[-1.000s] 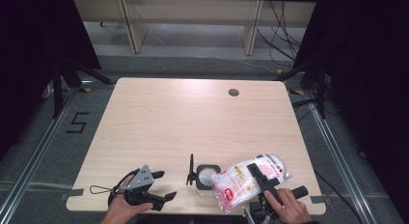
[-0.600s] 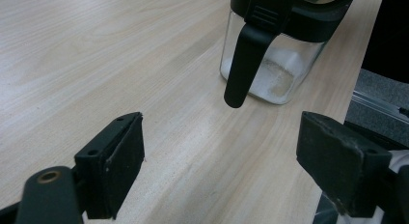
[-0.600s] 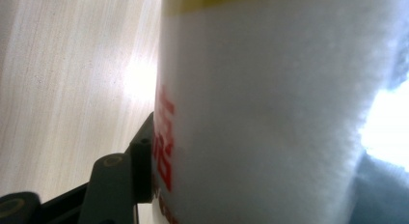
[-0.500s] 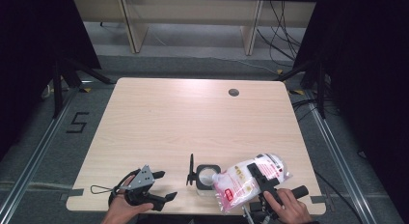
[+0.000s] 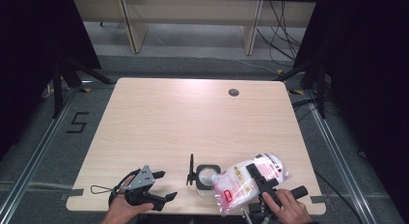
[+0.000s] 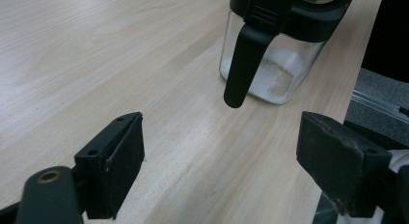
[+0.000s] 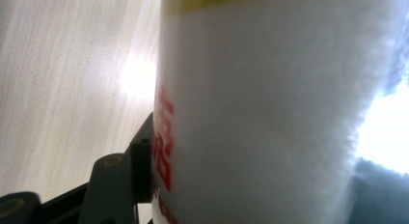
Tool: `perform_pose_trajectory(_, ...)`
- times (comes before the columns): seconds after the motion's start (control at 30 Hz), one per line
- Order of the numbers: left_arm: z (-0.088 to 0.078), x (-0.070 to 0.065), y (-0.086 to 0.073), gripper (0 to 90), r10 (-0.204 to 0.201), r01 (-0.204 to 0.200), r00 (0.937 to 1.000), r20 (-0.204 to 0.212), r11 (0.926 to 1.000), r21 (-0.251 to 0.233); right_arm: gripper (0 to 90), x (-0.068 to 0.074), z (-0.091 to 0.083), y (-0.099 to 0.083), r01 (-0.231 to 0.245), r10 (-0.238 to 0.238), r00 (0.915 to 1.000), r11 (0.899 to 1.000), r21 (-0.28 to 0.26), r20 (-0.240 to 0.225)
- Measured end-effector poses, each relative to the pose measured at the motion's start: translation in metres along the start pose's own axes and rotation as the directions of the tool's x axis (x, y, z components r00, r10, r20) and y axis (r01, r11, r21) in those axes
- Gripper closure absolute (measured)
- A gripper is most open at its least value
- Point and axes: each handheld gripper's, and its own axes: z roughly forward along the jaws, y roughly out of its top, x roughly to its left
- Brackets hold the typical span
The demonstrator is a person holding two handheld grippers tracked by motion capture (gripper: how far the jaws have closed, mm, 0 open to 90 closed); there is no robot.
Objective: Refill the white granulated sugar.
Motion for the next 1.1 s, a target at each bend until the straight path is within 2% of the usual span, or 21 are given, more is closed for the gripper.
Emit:
perform_pose_trajectory(0.17, -0.0002, -0.0002, 0.0001, 16.7, 0.004, -0.004, 1.0000, 0.000, 1.0000, 0.000, 42.1, -0.0007, -0.0002, 0.0000, 0.012, -0.012, 0.9999, 1.000, 0.003, -0.003)
perform_pose_trajectory(0.37, -0.0003, -0.0001, 0.0002, 16.7, 0.005, -0.005, 1.0000, 0.000, 1.0000, 0.000, 42.2, 0.0004, -0.0001, -0.0003, -0.008, 0.008, 1.0000, 1.000, -0.003, -0.005)
perform_pose_trajectory(0.43, -0.0001, -0.0001, 0.0002, 16.7, 0.003, -0.003, 1.0000, 0.000, 1.0000, 0.000, 42.2, -0.0007, 0.0001, -0.0003, -0.009, 0.009, 0.9999, 1.000, -0.010, 0.013)
perform_pose_trajectory(0.5, -0.0002, 0.0000, 0.0004, 16.7, 0.009, -0.009, 1.0000, -0.001, 1.0000, 0.001, 42.2, 0.0001, -0.0009, -0.0003, -0.028, 0.028, 0.9995, 1.000, 0.009, -0.015)
perform_pose_trajectory(0.53, -0.0005, 0.0009, 0.0007, 16.7, 0.028, -0.028, 0.9996, 0.000, 0.9996, 0.004, 42.2, 0.0001, -0.0007, -0.0006, -0.027, 0.027, 0.9995, 1.000, 0.007, -0.014)
perform_pose_trajectory(0.57, -0.0004, 0.0006, 0.0006, 16.8, 0.023, -0.023, 0.9997, -0.001, 0.9997, 0.004, 42.2, 0.0003, -0.0005, -0.0008, -0.031, 0.031, 0.9994, 1.000, 0.007, -0.014)
perform_pose_trajectory(0.6, -0.0004, 0.0007, 0.0006, 16.8, 0.022, -0.022, 0.9997, -0.001, 0.9997, 0.003, 42.2, -0.0003, -0.0010, -0.0006, -0.028, 0.029, 0.9993, 0.999, 0.018, -0.026)
perform_pose_trajectory(0.63, -0.0002, 0.0001, 0.0004, 16.7, 0.010, -0.010, 1.0000, -0.002, 1.0000, 0.001, 42.2, -0.0016, -0.0005, -0.0007, -0.011, 0.011, 0.9998, 1.000, 0.008, -0.017)
perform_pose_trajectory(0.67, -0.0004, 0.0008, 0.0008, 16.7, 0.024, -0.024, 0.9997, 0.000, 0.9997, 0.002, 42.3, -0.0005, 0.0001, -0.0012, -0.018, 0.018, 0.9998, 1.000, -0.005, -0.001)
perform_pose_trajectory(0.7, -0.0004, 0.0006, 0.0006, 16.8, 0.024, -0.024, 0.9997, -0.001, 0.9997, 0.003, 42.2, -0.0010, 0.0001, -0.0015, -0.006, 0.006, 1.0000, 1.000, -0.009, -0.003)
perform_pose_trajectory(0.8, -0.0002, 0.0012, 0.0009, 16.7, 0.031, -0.031, 0.9995, 0.002, 0.9995, 0.005, 42.3, -0.0006, 0.0001, -0.0012, -0.016, 0.016, 0.9999, 1.000, -0.005, 0.004)
perform_pose_trajectory(0.83, -0.0003, 0.0005, 0.0007, 16.7, 0.022, -0.022, 0.9998, -0.002, 0.9998, 0.004, 42.3, -0.0007, -0.0001, -0.0012, -0.015, 0.015, 0.9999, 1.000, -0.005, 0.005)
perform_pose_trajectory(0.87, -0.0004, 0.0006, 0.0007, 16.8, 0.025, -0.025, 0.9997, -0.001, 0.9997, 0.005, 42.3, -0.0018, -0.0006, -0.0012, -0.005, 0.005, 1.0000, 1.000, -0.003, -0.006)
perform_pose_trajectory(0.97, -0.0004, 0.0010, 0.0005, 16.7, 0.027, -0.027, 0.9996, -0.001, 0.9996, 0.009, 42.3, -0.0010, -0.0002, -0.0011, -0.015, 0.015, 0.9999, 1.000, -0.006, 0.006)
perform_pose_trajectory(1.0, -0.0003, 0.0007, 0.0006, 16.8, 0.022, -0.022, 0.9998, 0.001, 0.9997, 0.006, 42.3, 0.0003, -0.0009, -0.0010, -0.032, 0.033, 0.9994, 0.999, 0.010, -0.012)
perform_pose_trajectory(1.1, -0.0005, 0.0006, 0.0005, 16.8, 0.026, -0.026, 0.9997, 0.000, 0.9996, 0.009, 42.3, -0.0010, -0.0006, -0.0011, -0.009, 0.009, 0.9999, 1.000, -0.001, -0.007)
